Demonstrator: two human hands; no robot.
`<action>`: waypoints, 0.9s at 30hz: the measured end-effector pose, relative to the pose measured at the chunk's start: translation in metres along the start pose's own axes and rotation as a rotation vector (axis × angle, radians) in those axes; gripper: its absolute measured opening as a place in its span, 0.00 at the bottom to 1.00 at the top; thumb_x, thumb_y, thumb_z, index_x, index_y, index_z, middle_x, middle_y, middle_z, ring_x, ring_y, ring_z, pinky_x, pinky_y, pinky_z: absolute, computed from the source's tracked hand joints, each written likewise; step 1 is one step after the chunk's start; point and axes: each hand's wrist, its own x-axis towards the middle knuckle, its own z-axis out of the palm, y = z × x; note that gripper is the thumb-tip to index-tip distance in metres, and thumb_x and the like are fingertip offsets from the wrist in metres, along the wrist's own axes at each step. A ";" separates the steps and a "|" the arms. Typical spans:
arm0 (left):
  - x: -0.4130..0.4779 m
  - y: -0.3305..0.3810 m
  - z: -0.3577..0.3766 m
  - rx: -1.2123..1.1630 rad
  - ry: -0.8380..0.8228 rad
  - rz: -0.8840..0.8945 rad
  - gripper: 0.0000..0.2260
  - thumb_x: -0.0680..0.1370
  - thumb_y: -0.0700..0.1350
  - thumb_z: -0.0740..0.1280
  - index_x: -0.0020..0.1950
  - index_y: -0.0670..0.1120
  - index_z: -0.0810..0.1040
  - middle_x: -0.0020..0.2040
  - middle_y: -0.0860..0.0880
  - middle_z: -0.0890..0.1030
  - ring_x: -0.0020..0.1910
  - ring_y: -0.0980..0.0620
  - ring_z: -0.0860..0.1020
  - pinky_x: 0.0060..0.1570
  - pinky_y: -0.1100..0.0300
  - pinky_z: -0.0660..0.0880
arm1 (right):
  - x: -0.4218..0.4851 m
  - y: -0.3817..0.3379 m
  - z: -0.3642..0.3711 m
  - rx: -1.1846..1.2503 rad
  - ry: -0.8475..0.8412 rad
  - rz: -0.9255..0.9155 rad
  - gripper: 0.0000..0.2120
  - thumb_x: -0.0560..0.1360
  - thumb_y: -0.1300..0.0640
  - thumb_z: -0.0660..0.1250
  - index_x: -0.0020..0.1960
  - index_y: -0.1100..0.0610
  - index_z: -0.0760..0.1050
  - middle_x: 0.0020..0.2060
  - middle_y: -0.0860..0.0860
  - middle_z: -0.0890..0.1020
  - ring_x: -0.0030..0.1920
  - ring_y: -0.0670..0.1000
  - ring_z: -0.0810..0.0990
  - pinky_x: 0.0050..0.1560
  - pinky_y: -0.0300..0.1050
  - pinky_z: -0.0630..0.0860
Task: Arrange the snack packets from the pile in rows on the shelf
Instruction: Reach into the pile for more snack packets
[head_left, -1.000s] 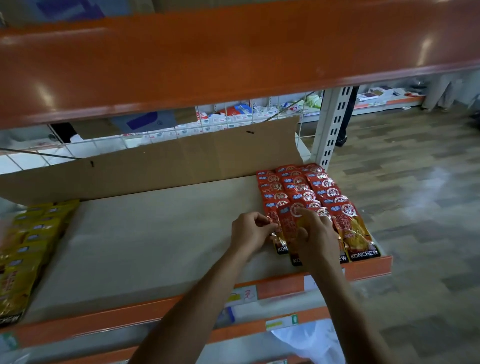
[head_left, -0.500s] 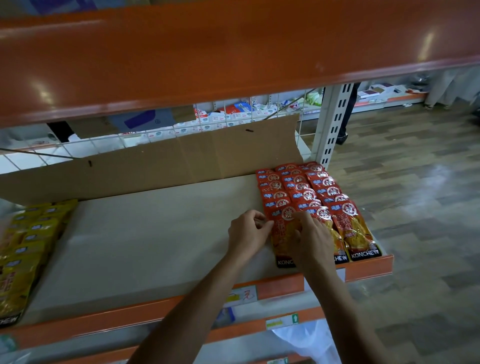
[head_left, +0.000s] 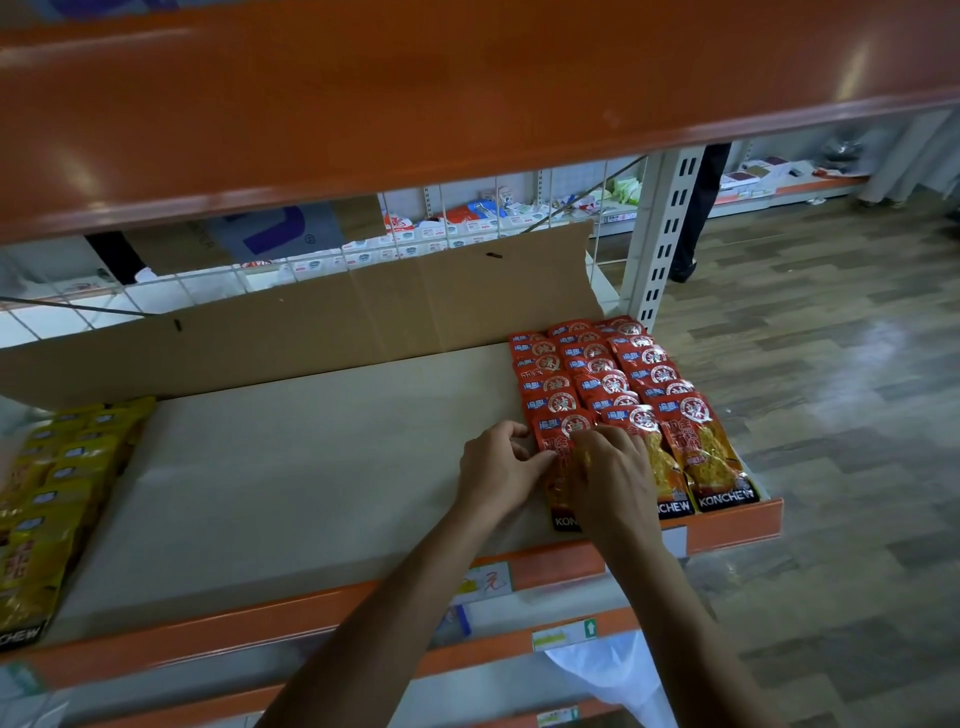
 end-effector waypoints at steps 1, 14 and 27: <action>-0.001 0.001 0.000 -0.012 0.000 0.004 0.22 0.73 0.55 0.73 0.63 0.47 0.75 0.52 0.50 0.82 0.46 0.56 0.78 0.47 0.62 0.75 | -0.001 -0.001 0.001 0.001 -0.015 -0.009 0.14 0.77 0.60 0.64 0.62 0.60 0.75 0.60 0.56 0.76 0.58 0.56 0.70 0.55 0.47 0.68; -0.004 0.002 -0.002 -0.054 -0.018 0.038 0.20 0.73 0.55 0.72 0.63 0.49 0.77 0.52 0.51 0.83 0.45 0.58 0.77 0.46 0.66 0.72 | -0.002 0.000 0.007 0.019 -0.016 -0.042 0.15 0.78 0.59 0.63 0.63 0.61 0.75 0.63 0.56 0.74 0.59 0.56 0.69 0.56 0.46 0.67; -0.013 -0.011 -0.017 0.102 0.146 0.086 0.12 0.79 0.48 0.65 0.61 0.48 0.78 0.55 0.50 0.83 0.51 0.53 0.81 0.52 0.61 0.75 | -0.003 -0.019 0.025 0.033 0.097 -0.178 0.08 0.73 0.62 0.68 0.52 0.60 0.79 0.50 0.56 0.81 0.50 0.59 0.75 0.47 0.50 0.73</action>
